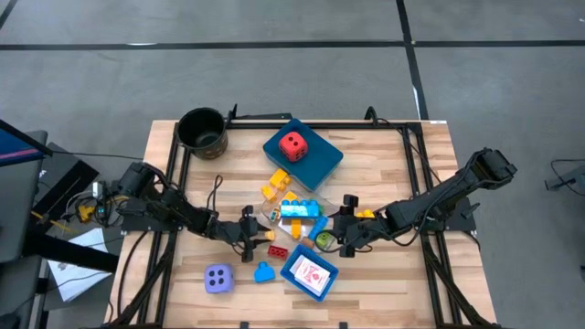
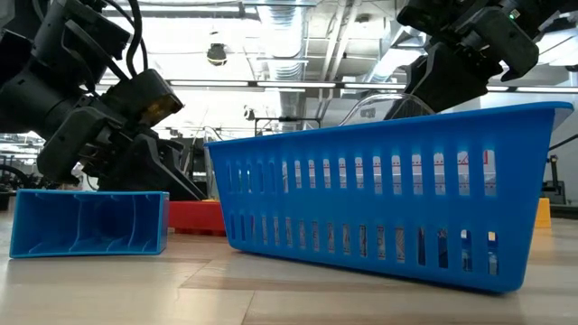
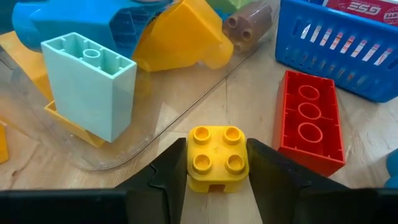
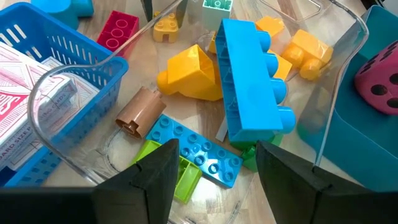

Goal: Pick & Place Toys
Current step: Put the yellow game piece block into the transparent bin

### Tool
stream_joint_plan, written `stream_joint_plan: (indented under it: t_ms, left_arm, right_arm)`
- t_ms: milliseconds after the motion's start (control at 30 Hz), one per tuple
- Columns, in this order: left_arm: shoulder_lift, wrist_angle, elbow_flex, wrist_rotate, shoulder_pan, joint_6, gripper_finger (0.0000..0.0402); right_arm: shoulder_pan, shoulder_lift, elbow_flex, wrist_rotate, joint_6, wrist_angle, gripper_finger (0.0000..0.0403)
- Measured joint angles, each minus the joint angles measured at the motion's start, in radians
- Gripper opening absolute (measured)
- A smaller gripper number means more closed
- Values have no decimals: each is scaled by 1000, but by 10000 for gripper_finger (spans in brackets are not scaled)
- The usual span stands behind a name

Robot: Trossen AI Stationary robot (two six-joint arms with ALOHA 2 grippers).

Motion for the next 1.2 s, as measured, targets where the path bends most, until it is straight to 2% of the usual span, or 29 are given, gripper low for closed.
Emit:
stream_joint_plan:
  t_ms: [933,1033,1200]
  left_arm:
    - [-12,-3,-2,7,-16,36,140]
    - [-40,-3,-2,6,-27,58,140]
    - [-153,-11,-21,6,-63,86,140]
  right_arm:
    - [0,0,0,0,0,0,205]
    - [0,0,0,0,0,0,205]
    - [0,0,0,0,0,0,205]
